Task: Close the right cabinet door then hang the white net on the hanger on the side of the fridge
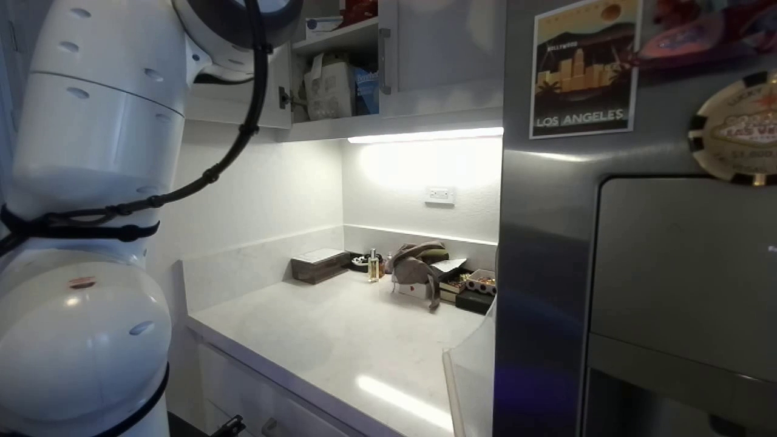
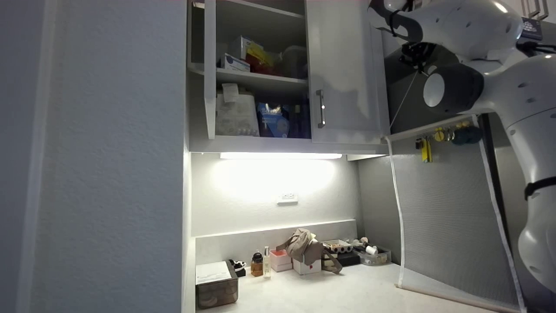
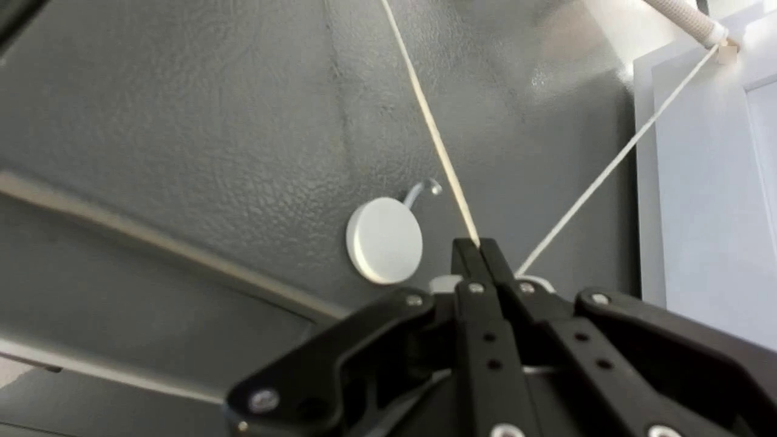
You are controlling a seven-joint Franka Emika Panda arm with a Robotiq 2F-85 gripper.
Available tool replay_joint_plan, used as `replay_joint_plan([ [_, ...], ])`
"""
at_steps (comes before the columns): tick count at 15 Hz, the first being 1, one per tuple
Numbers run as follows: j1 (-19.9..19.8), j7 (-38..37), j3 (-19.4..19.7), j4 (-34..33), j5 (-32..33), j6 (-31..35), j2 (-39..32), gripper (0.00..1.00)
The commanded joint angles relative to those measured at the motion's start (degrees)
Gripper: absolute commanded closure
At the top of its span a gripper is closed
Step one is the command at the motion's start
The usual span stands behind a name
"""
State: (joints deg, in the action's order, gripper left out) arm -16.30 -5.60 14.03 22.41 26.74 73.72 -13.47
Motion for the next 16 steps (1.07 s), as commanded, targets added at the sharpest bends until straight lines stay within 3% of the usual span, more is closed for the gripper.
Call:
replay_joint_plan([
  [1,-0.9,1.3,1.1,2.3,0.7,-0.2,0.7,1.0],
  [2,-2.8,3.3,2.7,-5.5,-1.8,-3.2,-4.0,1.0],
  [3,-3.4,3.6,3.1,-5.5,-2.1,-3.8,-4.2,1.0],
  [4,-1.9,2.2,2.2,2.0,-0.4,-1.4,0.0,1.0],
  [5,-3.0,3.5,3.4,-3.7,-2.1,-3.4,-3.2,1.0],
  [16,-1.3,0.2,2.8,-1.3,-3.8,-2.1,0.2,1.0],
])
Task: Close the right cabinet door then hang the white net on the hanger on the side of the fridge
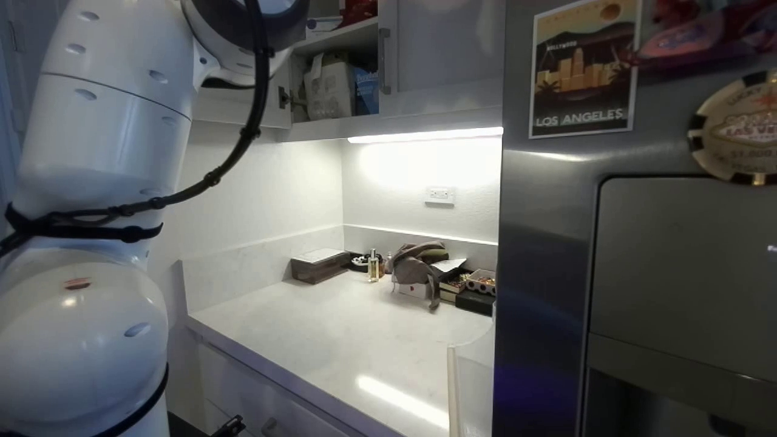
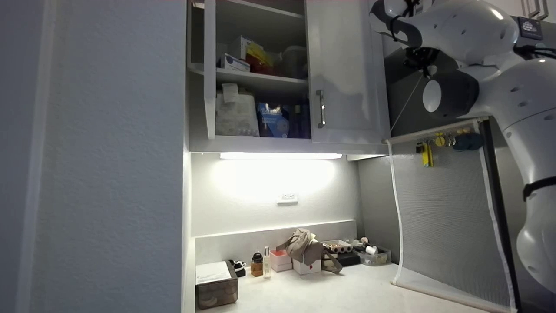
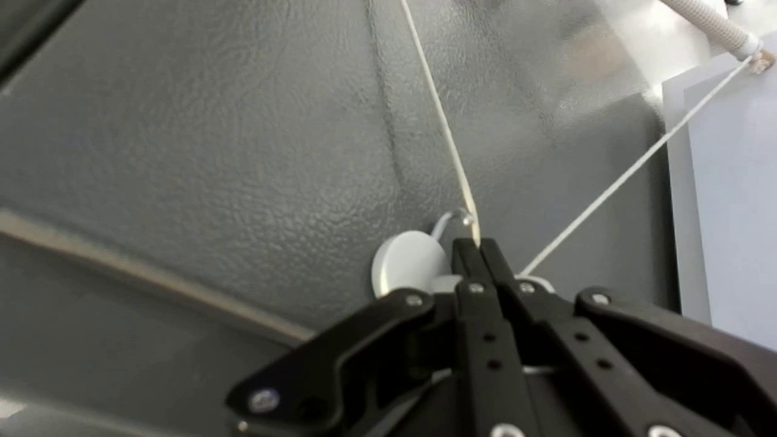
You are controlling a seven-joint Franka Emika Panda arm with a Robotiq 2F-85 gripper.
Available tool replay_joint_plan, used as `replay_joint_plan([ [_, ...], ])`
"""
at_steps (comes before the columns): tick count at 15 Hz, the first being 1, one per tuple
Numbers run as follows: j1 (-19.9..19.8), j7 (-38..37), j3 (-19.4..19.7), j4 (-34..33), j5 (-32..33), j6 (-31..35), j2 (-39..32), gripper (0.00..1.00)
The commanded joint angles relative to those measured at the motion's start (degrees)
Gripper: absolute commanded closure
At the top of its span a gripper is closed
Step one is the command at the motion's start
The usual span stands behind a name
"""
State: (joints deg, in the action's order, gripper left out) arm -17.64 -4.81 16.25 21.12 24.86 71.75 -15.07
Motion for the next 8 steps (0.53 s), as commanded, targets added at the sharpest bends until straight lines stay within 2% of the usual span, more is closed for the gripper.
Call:
replay_joint_plan([
  [1,0.0,-0.6,0.3,0.0,-2.5,0.2,2.2,1.0],
  [8,0.5,1.1,0.4,-0.2,-3.0,-1.9,3.8,1.0],
])
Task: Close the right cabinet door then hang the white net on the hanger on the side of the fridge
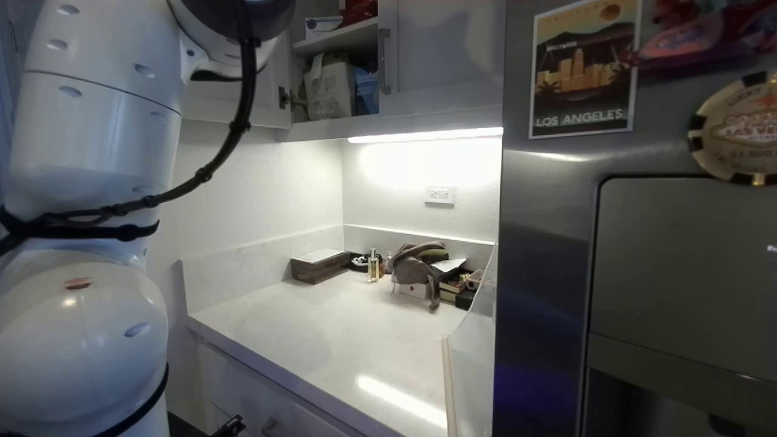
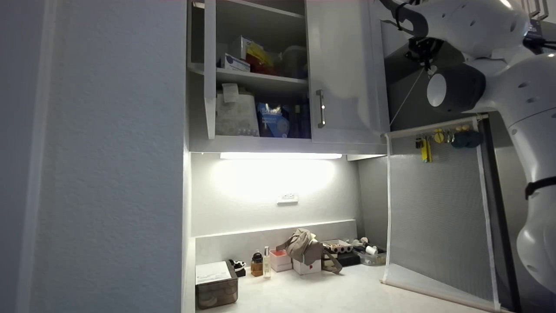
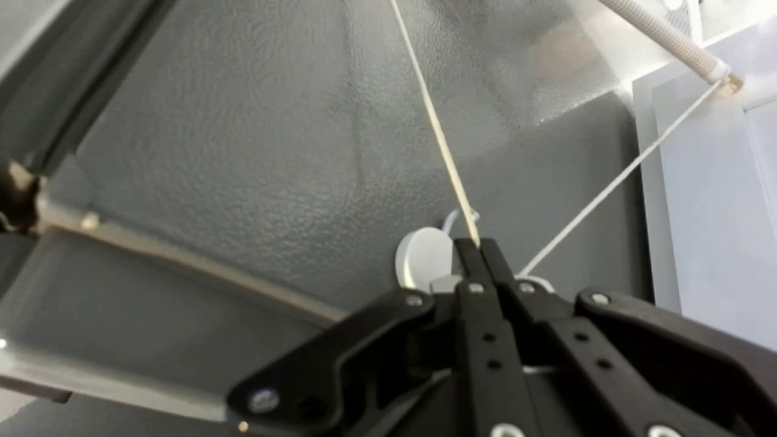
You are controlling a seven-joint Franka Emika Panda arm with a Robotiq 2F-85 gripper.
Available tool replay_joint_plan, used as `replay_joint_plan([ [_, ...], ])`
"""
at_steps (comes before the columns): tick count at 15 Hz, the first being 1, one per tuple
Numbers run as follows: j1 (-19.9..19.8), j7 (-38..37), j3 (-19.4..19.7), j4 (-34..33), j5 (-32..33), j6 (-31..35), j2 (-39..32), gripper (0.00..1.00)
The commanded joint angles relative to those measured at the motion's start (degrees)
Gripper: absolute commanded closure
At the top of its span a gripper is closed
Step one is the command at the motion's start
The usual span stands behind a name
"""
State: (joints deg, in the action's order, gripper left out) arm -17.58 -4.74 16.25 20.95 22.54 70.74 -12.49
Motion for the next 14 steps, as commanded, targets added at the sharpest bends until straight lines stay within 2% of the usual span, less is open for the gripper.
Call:
replay_joint_plan([
  [1,0.3,1.1,0.5,0.0,-0.6,-0.9,1.3,1.0],
  [7,-0.2,-0.5,1.0,0.0,-0.1,1.8,-0.1,1.0],
  [14,1.0,-1.3,1.9,0.1,2.3,4.1,-2.0,1.0],
])
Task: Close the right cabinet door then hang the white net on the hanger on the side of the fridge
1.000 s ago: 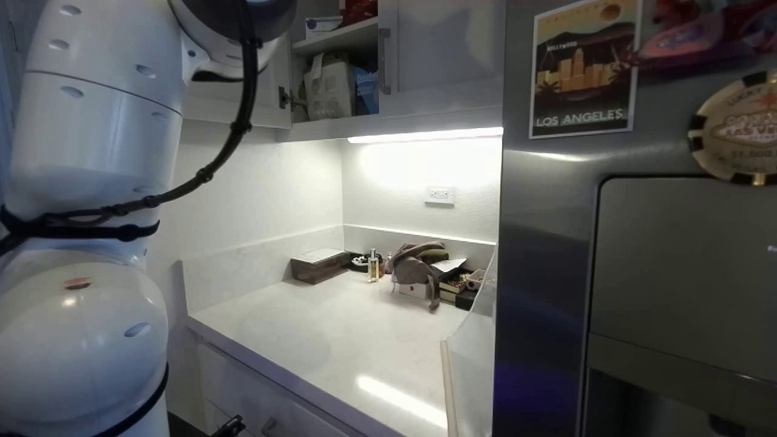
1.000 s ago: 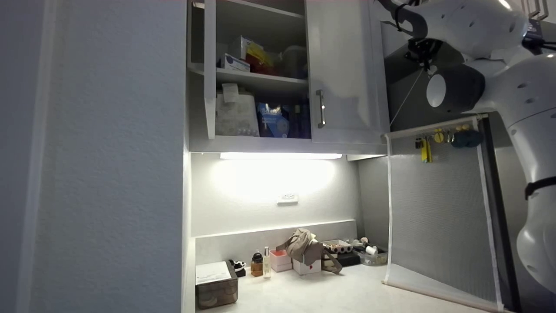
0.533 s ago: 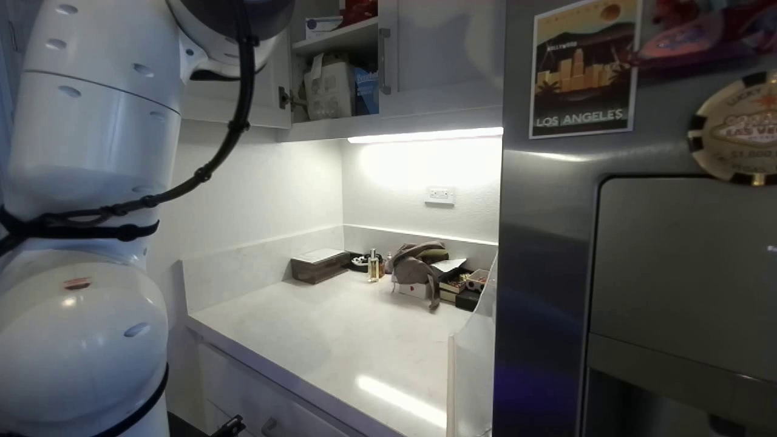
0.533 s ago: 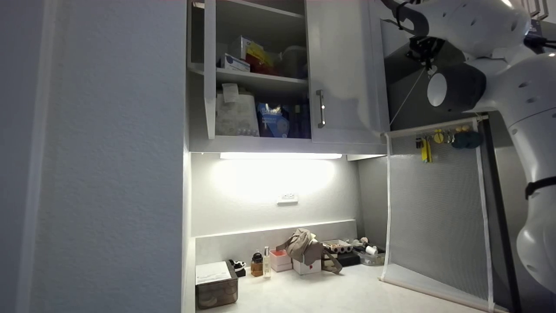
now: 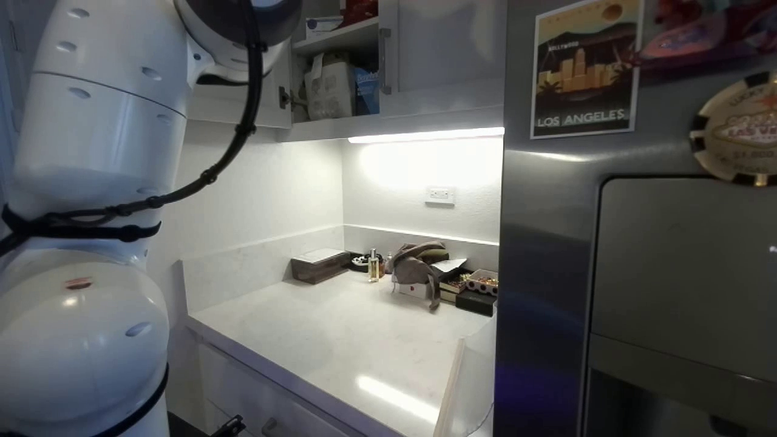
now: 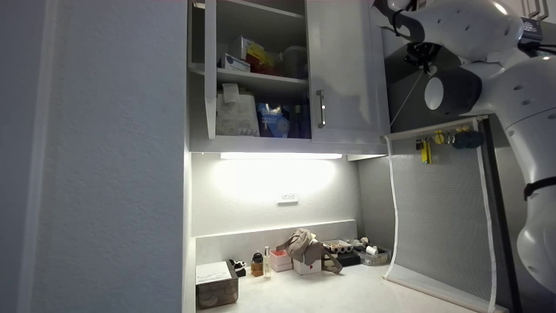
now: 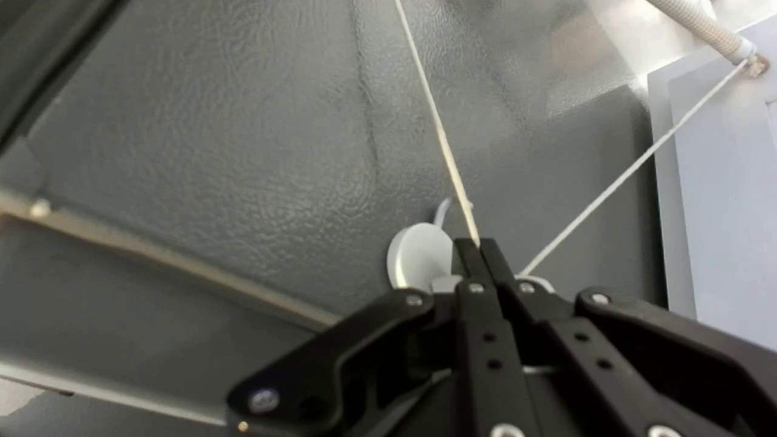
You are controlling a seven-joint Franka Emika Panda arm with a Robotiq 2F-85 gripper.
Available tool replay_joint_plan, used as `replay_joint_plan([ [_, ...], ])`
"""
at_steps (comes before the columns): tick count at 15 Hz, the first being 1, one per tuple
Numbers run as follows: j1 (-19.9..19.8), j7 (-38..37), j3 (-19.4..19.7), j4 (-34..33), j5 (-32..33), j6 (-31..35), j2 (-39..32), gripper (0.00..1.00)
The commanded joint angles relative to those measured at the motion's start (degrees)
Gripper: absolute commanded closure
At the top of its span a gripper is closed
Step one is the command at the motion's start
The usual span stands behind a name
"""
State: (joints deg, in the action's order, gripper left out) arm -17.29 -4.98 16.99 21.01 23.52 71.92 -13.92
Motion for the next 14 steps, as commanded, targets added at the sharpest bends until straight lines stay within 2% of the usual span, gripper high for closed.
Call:
replay_joint_plan([
  [1,0.9,-1.1,1.3,0.0,1.8,3.0,-0.7,1.0],
  [9,3.3,-1.5,1.6,0.0,4.0,2.3,-0.9,1.0],
  [14,8.9,-4.5,3.2,0.0,11.8,-1.8,-2.3,1.0],
])
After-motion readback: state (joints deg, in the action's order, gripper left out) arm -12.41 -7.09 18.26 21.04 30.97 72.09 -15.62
